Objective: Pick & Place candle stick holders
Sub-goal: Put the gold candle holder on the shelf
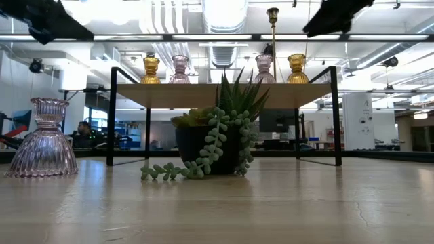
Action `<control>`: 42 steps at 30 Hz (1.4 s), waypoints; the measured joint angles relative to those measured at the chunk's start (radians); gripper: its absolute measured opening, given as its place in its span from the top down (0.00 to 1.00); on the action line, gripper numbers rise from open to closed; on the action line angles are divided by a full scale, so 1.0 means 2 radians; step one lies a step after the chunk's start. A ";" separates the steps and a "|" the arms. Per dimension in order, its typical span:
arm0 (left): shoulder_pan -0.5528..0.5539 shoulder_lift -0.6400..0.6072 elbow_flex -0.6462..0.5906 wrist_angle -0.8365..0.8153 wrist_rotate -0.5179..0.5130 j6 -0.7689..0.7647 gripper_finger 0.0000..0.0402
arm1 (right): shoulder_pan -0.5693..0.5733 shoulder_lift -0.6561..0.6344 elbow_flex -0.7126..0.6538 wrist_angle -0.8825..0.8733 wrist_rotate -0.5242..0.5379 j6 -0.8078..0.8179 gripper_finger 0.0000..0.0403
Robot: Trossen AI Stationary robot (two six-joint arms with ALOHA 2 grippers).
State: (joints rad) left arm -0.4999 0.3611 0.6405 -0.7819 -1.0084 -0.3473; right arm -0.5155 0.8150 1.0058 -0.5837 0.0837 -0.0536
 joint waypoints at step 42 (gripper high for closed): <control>-0.068 -0.150 -0.139 0.116 0.664 -0.051 1.00 | 0.000 -0.075 0.000 -0.125 -0.002 0.150 0.89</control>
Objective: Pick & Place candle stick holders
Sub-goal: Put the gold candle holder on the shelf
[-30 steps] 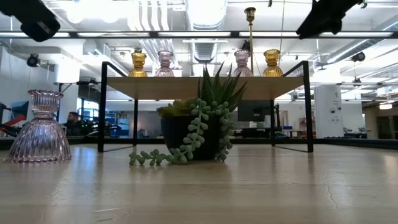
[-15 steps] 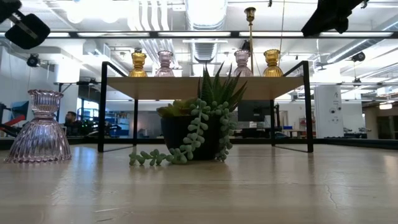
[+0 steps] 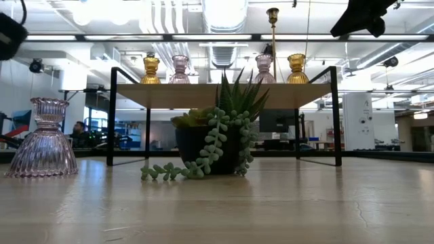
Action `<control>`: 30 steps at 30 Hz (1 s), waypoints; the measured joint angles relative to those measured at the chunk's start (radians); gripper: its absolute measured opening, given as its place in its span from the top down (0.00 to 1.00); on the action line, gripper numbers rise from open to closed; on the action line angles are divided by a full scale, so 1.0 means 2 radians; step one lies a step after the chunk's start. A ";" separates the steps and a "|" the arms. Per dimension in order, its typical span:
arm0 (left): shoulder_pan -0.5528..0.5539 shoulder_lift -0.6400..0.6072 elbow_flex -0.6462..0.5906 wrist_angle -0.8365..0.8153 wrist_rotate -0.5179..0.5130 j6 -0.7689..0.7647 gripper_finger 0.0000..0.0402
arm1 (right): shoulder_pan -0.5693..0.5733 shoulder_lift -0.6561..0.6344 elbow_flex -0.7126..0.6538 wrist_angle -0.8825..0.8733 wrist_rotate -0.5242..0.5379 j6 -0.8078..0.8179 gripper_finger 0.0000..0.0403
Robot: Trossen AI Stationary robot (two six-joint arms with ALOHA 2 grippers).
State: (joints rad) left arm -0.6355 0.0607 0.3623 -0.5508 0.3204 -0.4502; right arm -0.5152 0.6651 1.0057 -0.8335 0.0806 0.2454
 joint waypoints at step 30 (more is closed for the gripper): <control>-0.116 0.094 -0.163 0.292 0.001 0.064 0.95 | 0.000 0.006 0.000 0.067 0.014 0.048 0.91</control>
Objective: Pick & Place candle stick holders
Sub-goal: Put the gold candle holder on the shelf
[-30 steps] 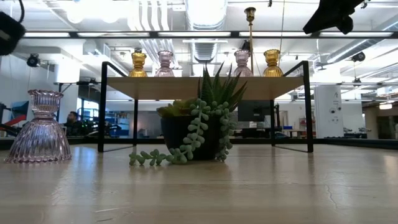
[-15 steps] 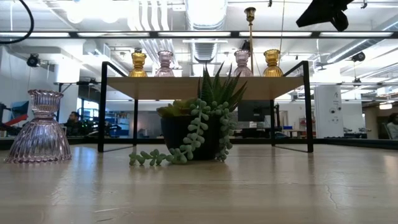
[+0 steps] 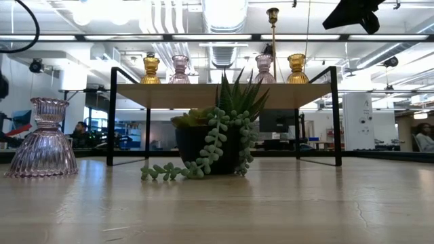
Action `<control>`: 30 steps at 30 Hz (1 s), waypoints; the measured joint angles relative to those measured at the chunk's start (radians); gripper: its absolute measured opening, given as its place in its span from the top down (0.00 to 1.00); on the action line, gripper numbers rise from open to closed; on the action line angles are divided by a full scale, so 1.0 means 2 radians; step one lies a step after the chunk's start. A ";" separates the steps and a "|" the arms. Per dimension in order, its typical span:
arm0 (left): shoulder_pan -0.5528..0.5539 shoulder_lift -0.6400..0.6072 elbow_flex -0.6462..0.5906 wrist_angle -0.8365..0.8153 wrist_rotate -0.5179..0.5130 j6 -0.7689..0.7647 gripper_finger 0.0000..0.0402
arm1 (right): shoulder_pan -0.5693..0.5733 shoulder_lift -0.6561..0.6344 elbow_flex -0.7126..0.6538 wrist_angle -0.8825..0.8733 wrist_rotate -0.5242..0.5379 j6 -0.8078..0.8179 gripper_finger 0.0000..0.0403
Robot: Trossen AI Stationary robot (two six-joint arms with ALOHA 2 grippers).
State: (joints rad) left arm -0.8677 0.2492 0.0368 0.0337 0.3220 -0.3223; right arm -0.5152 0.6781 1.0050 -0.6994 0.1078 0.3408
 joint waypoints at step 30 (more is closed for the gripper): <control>-0.013 0.099 -0.005 0.113 -0.012 0.005 0.62 | 0.000 -0.001 0.000 0.002 0.000 0.027 0.91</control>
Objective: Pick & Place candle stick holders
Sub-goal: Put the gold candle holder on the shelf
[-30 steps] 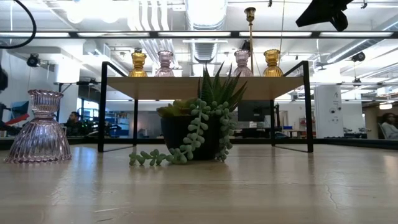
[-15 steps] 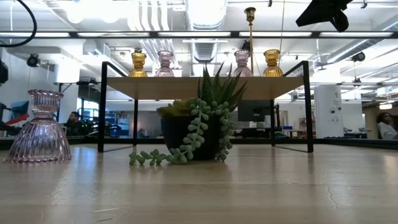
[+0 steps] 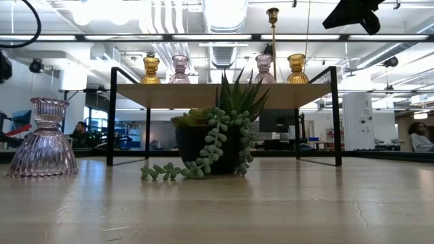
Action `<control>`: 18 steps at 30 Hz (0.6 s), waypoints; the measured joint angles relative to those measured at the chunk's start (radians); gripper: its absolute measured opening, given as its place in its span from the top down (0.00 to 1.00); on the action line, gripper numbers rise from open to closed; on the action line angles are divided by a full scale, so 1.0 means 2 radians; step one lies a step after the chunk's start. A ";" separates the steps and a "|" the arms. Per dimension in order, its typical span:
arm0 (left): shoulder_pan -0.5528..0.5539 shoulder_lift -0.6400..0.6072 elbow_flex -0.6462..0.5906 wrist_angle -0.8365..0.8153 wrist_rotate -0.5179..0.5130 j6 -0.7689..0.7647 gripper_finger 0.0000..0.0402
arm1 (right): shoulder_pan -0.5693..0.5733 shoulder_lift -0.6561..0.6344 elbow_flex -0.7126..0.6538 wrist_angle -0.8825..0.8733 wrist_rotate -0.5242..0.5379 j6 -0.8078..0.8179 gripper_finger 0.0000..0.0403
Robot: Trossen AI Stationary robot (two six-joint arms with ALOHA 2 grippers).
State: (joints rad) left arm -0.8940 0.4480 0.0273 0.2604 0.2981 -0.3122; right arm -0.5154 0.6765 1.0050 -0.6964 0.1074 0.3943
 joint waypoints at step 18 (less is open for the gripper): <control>-0.018 0.087 0.003 0.078 -0.002 0.001 0.62 | 0.000 0.000 0.000 0.000 0.000 0.004 0.91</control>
State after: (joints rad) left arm -0.9295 0.6226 0.0330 0.4162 0.2937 -0.3093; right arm -0.5153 0.6765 1.0050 -0.6964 0.1074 0.4014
